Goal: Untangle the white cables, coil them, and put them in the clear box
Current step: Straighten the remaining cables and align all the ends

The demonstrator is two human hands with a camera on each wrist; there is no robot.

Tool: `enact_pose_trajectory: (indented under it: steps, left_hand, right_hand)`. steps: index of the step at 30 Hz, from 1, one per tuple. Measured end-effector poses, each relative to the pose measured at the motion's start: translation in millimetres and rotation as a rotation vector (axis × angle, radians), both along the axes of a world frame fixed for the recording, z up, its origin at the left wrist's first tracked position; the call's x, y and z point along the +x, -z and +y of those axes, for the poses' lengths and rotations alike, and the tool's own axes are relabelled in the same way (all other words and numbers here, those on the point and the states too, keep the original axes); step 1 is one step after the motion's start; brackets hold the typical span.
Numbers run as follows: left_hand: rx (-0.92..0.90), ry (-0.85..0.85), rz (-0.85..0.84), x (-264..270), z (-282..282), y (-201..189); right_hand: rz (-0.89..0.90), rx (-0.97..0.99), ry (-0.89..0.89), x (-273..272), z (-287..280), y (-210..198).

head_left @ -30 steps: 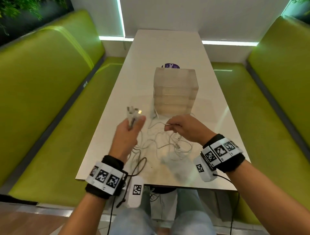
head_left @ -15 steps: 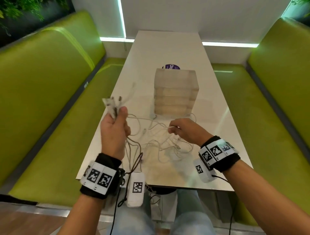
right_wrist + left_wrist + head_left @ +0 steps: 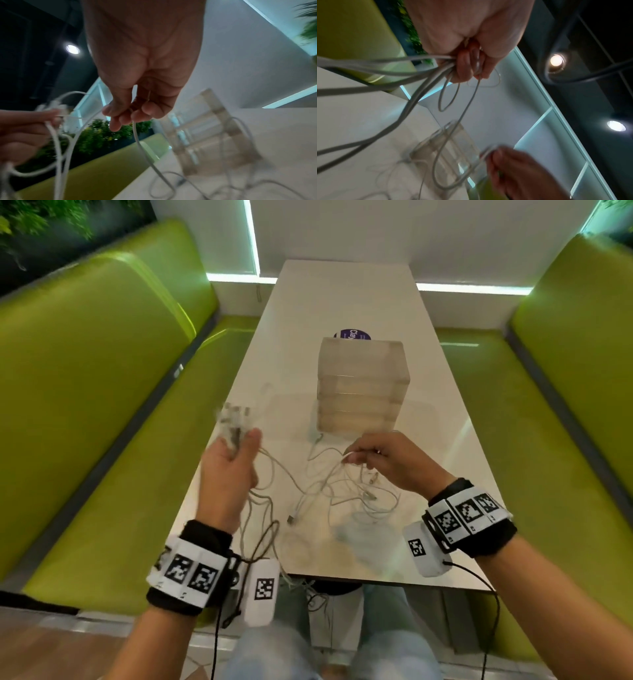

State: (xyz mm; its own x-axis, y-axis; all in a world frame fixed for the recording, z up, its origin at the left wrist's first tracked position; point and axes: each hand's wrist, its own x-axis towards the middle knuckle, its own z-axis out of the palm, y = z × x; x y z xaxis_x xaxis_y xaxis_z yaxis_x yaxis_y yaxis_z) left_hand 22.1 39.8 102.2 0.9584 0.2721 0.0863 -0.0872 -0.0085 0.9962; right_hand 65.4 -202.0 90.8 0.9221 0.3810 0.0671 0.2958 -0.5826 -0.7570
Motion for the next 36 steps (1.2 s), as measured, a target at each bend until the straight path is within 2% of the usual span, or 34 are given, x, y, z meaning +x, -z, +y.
enact_pose_trajectory:
  steps: [2, 6, 10, 13, 16, 18, 22, 26, 31, 33, 36]
  left_hand:
    - [0.154, 0.126, 0.024, -5, -22, 1]
    - [0.198, 0.366, -0.035, -12, -43, -3]
    - [0.415, 0.406, -0.053, -11, -29, -2]
    - [0.437, 0.359, -0.066, -8, -24, -2]
    - [0.501, 0.43, -0.058, -8, -26, -6]
    - [0.49, 0.395, -0.055, -9, -26, -9]
    - [0.422, 0.267, -0.09, -7, -10, -20]
    - [0.481, 0.277, -0.074, -8, 2, -20]
    - [0.305, 0.157, -0.117, -13, 4, -25]
    - [0.297, 0.122, -0.132, -13, 10, -27]
    - [0.269, 0.08, -0.109, -11, 14, -23]
  right_hand:
    - [-0.075, -0.002, -0.086, -8, 18, -14]
    - [-0.146, 0.062, -0.101, -16, 36, -34]
    - [-0.16, -0.007, -0.064, -14, 31, -33]
    - [-0.167, -0.13, -0.087, -11, 30, -30]
    - [-0.224, -0.112, -0.041, -10, 31, -29]
    - [-0.265, -0.144, -0.041, -6, 33, -27]
    - [-0.191, -0.425, -0.038, 10, 17, -8]
    - [-0.151, -0.402, 0.028, 18, 3, 5]
    - [-0.061, -0.491, 0.083, 30, -10, 21]
    - [0.008, -0.39, 0.087, 31, -16, 24]
    - [0.08, -0.129, 0.125, 27, -17, 17]
